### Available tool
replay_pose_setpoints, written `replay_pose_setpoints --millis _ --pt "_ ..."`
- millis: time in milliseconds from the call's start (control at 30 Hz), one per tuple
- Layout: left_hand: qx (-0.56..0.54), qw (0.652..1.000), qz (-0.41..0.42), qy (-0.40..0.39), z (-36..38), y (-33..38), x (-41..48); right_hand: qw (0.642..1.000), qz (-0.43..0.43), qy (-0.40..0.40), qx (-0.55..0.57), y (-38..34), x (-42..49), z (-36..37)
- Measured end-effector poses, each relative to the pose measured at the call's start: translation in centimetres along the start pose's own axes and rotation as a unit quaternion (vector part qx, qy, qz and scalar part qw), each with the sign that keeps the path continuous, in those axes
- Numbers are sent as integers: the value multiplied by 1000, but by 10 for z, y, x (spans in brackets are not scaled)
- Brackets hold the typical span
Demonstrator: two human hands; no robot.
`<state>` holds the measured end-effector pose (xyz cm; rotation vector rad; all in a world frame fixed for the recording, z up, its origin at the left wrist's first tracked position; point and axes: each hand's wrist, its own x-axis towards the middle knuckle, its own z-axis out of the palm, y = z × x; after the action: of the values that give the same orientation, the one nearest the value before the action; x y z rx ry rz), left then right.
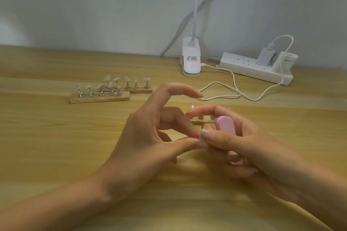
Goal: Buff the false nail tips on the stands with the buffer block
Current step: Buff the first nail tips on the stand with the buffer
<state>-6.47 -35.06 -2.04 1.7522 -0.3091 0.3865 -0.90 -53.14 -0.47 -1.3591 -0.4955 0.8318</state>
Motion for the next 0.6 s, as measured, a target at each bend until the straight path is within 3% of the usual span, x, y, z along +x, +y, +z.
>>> replay_pose_setpoints --millis 433,500,600 --pt "-58 997 -22 35 2 4 2 986 62 -52 148 10 4 -13" --pt "-70 996 -39 47 -2 1 1 993 54 7 107 8 6 -24" --pt "-98 992 -60 48 -4 -2 2 995 6 80 -55 4 8 -37"
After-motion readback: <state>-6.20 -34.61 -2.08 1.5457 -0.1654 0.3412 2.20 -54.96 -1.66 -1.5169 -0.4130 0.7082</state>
